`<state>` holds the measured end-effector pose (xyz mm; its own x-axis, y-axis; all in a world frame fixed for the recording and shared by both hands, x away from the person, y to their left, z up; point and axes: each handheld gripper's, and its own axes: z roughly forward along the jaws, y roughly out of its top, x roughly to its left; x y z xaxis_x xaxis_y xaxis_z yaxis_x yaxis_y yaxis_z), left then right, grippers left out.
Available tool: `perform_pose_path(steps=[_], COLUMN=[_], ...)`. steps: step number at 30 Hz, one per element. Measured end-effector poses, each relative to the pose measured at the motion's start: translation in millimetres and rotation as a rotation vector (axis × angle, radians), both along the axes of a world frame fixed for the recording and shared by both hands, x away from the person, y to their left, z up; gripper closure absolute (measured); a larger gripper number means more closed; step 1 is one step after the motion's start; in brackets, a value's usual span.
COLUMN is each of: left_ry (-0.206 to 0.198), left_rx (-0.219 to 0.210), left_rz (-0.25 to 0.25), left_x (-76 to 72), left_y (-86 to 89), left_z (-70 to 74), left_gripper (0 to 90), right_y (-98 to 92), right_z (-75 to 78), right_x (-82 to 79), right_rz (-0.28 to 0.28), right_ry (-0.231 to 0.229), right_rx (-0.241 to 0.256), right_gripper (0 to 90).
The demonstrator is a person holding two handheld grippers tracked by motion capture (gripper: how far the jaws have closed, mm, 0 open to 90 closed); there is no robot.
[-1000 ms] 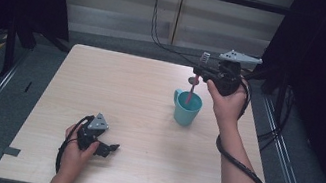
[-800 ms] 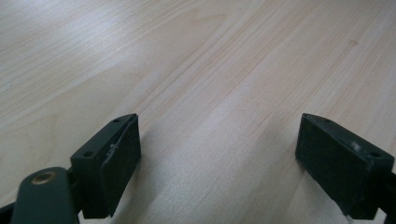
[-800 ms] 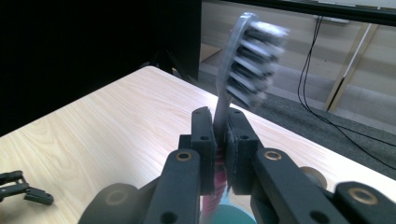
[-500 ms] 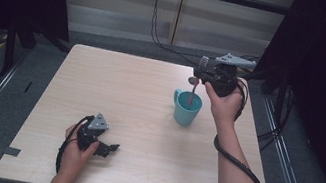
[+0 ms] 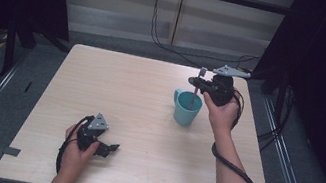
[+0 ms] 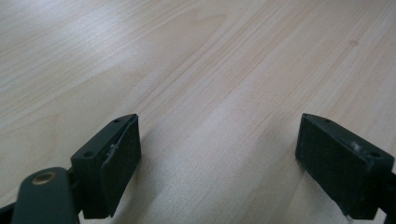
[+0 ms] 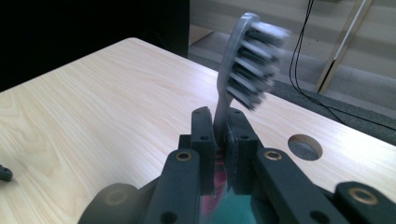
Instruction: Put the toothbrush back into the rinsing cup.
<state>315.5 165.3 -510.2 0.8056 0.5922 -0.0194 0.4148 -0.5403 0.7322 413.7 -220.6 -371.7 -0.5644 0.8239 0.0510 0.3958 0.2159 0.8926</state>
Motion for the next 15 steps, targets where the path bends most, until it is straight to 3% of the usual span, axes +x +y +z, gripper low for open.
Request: perform_pose_path(steps=[15], left_ry=[-0.001], left_rx=[0.015], left_rz=[0.0], left_x=[-0.6], left_y=[0.4], left_z=[0.7], left_gripper=[14.1], right_y=[-0.7], right_z=[-22.8], right_x=[1.6], right_rz=[-0.022], right_ry=[0.013], right_rx=[0.005], right_gripper=[83.4])
